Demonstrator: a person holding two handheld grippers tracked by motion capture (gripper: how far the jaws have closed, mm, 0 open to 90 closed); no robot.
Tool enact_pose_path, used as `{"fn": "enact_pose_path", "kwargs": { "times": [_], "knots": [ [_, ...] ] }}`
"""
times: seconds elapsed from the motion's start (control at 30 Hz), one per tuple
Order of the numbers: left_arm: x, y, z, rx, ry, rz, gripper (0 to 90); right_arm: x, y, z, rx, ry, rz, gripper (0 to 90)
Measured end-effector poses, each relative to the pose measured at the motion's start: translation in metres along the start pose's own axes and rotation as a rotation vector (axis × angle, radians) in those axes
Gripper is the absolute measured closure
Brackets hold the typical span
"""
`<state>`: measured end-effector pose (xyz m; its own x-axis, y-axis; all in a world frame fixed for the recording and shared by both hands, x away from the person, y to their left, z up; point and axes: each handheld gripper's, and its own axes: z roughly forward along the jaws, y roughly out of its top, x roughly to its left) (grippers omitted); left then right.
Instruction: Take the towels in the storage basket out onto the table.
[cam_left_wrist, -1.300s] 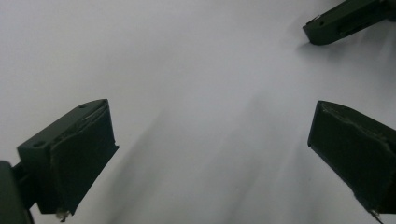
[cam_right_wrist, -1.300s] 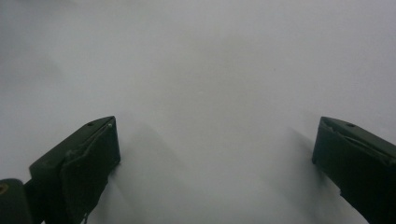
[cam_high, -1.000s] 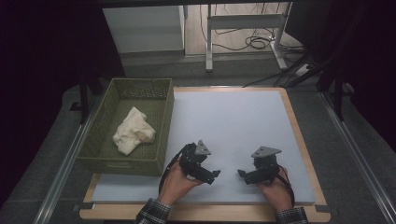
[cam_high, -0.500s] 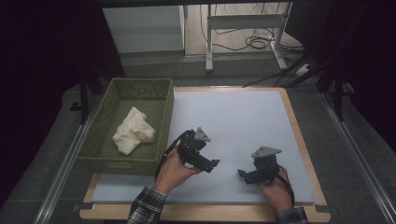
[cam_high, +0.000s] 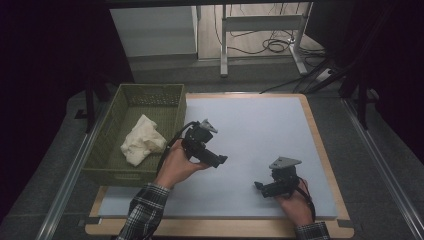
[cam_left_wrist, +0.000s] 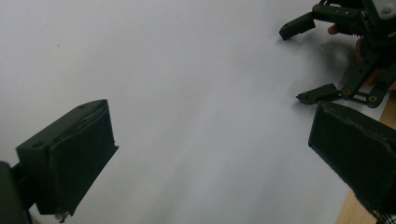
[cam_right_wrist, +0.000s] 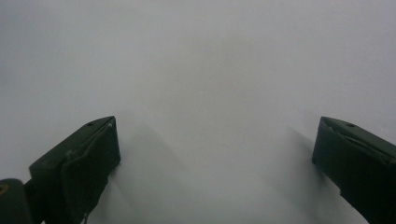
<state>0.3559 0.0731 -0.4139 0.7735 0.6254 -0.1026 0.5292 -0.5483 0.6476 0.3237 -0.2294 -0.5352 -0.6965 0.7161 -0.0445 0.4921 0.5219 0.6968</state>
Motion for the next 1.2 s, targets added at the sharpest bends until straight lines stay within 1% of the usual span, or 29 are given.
{"fn": "enact_pose_path", "kwargs": {
  "times": [0.07, 0.17, 0.27, 0.4, 0.57, 0.77, 0.87, 0.93, 0.97, 1.03, 1.2],
  "knots": [
    [0.007, 0.002, -0.004, 0.006, 0.007, -0.005, 0.6, 0.000, 0.000, 0.000, 0.000, -0.001, -0.001, 1.0],
    [0.015, 0.004, -0.009, 0.026, 0.032, -0.003, 0.7, 0.000, 0.000, 0.000, 0.000, 0.000, 0.000, 1.0],
    [0.024, 0.006, -0.015, 0.026, 0.039, -0.015, 0.7, 0.000, 0.000, 0.000, 0.000, 0.000, 0.000, 1.0],
    [0.035, 0.006, -0.024, 0.030, 0.072, -0.033, 0.8, 0.000, 0.000, 0.000, 0.000, 0.000, 0.000, 1.0],
    [0.052, 0.003, -0.041, 0.031, 0.116, -0.061, 1.1, 0.000, 0.000, 0.000, 0.000, 0.000, 0.000, 1.0],
    [0.070, -0.003, -0.063, 0.021, 0.153, -0.098, 1.8, 0.000, 0.000, 0.000, 0.000, 0.000, -0.001, 1.0],
    [0.078, -0.007, -0.070, 0.022, 0.181, -0.117, 2.3, 0.000, 0.000, 0.000, 0.000, -0.001, 0.000, 1.0],
    [0.086, -0.011, -0.073, 0.027, 0.211, -0.125, 2.6, 0.000, 0.000, 0.000, 0.000, 0.000, 0.000, 1.0],
    [0.090, -0.014, -0.074, 0.028, 0.224, -0.135, 2.8, 0.000, 0.000, 0.000, 0.000, 0.000, 0.000, 1.0],
    [0.099, -0.020, -0.076, 0.033, 0.236, -0.159, 2.9, 0.000, 0.000, 0.000, -0.001, 0.000, 0.001, 1.0],
    [0.119, -0.037, -0.077, 0.043, 0.262, -0.201, 3.4, 0.000, 0.000, 0.000, 0.000, 0.000, 0.000, 1.0]
  ]
}}
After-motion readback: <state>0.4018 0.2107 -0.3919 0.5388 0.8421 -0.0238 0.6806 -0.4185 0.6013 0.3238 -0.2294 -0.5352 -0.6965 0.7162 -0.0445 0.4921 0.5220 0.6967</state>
